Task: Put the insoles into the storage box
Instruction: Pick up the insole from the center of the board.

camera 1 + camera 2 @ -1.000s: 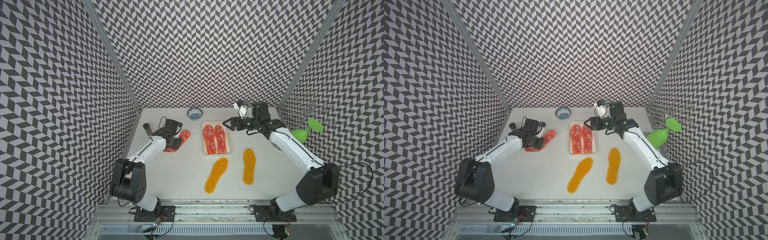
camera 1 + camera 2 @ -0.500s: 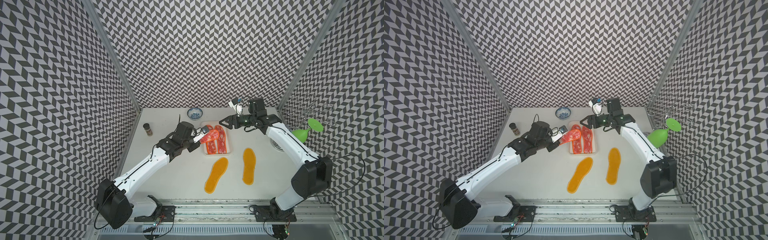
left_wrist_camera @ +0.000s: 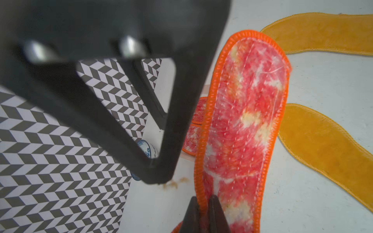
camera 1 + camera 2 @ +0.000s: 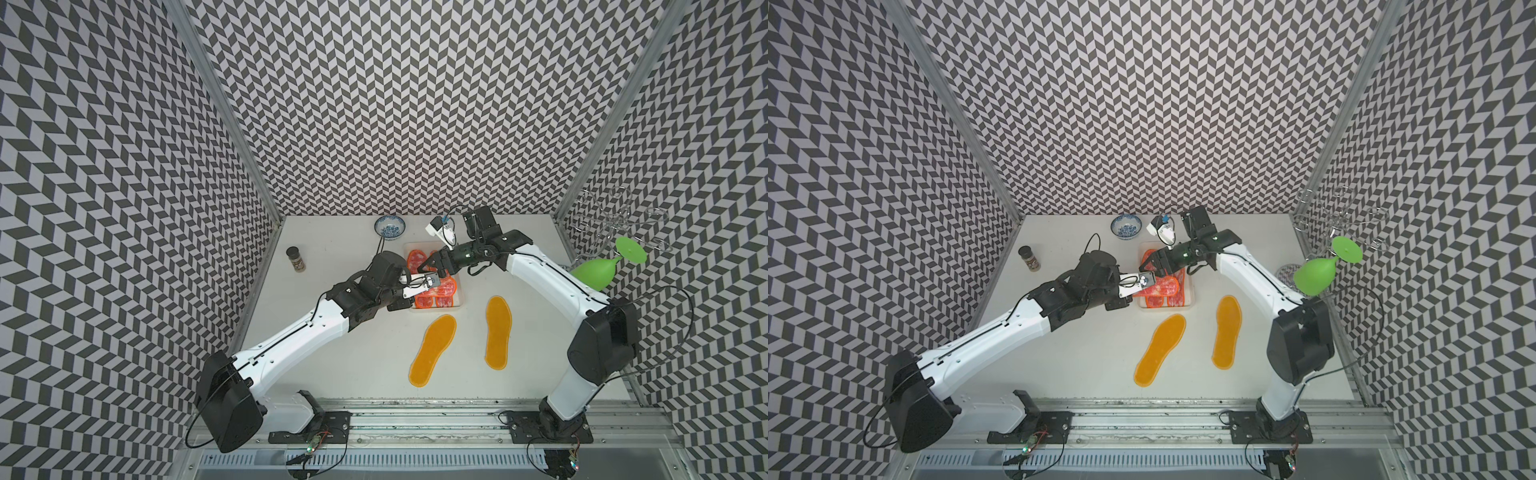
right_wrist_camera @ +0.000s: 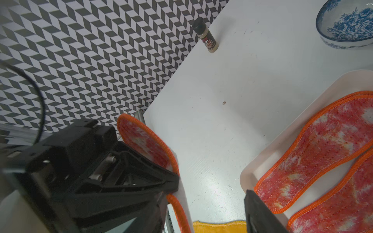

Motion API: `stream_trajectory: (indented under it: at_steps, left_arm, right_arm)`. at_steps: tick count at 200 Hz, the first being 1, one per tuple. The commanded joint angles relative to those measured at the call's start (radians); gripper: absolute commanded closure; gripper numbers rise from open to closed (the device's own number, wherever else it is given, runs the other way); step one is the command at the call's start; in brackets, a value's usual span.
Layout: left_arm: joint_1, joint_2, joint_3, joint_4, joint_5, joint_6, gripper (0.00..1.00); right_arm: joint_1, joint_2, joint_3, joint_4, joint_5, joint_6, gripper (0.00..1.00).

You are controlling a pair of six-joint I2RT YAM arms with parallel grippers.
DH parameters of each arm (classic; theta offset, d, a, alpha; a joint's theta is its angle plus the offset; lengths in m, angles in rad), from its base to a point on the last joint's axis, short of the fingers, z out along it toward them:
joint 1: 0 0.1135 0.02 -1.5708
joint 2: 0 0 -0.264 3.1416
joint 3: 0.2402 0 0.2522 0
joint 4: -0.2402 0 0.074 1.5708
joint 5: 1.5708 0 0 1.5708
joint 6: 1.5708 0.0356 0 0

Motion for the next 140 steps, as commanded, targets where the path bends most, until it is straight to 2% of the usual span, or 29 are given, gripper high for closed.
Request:
stream_trajectory:
  at_steps: [1,63,140]
  left_arm:
    - [-0.016,-0.028,0.011,0.035,-0.024,0.046,1.0]
    - [-0.018,-0.05,-0.015,0.039,-0.027,0.063,1.0]
    - [-0.017,-0.043,-0.039,0.038,-0.033,0.072,1.0]
  right_arm:
    - [0.02,0.021,0.036,-0.046,-0.023,-0.057,0.4]
    - [0.028,0.007,0.002,-0.091,-0.039,-0.107,0.53]
    - [0.041,-0.02,-0.04,-0.128,-0.093,-0.128,0.54]
